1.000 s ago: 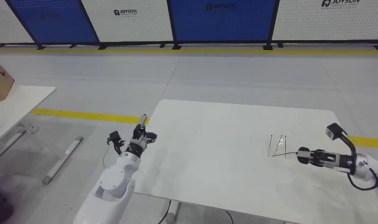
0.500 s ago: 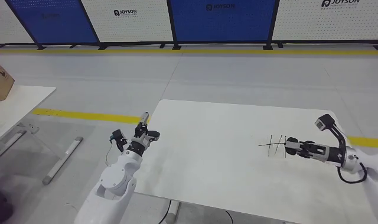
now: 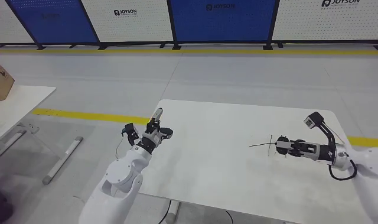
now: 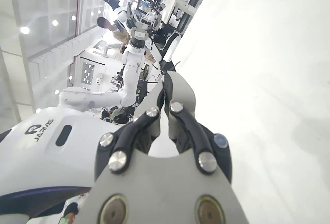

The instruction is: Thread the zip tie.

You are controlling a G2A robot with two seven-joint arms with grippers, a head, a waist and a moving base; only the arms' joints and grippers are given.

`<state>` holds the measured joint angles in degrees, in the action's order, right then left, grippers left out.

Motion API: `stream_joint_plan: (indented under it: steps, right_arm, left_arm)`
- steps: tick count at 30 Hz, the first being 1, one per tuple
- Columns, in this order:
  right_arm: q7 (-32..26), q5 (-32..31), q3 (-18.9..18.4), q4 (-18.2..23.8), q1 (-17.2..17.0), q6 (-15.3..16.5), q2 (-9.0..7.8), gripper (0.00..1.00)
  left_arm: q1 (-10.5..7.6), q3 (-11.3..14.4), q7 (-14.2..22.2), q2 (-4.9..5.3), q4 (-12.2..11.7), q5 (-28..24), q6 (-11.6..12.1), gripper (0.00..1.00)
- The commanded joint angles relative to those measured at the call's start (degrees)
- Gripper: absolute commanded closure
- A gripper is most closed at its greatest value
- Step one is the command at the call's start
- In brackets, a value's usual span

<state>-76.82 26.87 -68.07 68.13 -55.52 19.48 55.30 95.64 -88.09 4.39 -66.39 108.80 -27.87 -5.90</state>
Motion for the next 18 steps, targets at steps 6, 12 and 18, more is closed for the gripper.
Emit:
stream_joint_plan:
  steps: [6, 12, 18]
  right_arm:
    - [1.6, 6.2, 0.6, 1.7, -0.5, 0.0, 1.11, 1.0]
    - [3.5, 7.1, 3.5, 1.1, 1.3, 0.0, 3.85, 1.0]
    - [4.1, 5.6, 4.4, 0.2, 1.9, 0.0, 4.37, 1.0]
  left_arm:
    - [-2.13, 3.2, 2.4, -0.05, -1.3, 4.6, -0.1, 0.0]
    - [-5.83, 7.1, 7.4, -0.17, -4.6, 6.4, -2.1, 0.0]
    - [-6.3, 7.7, 9.0, -0.23, -5.1, 5.5, -2.1, 0.0]
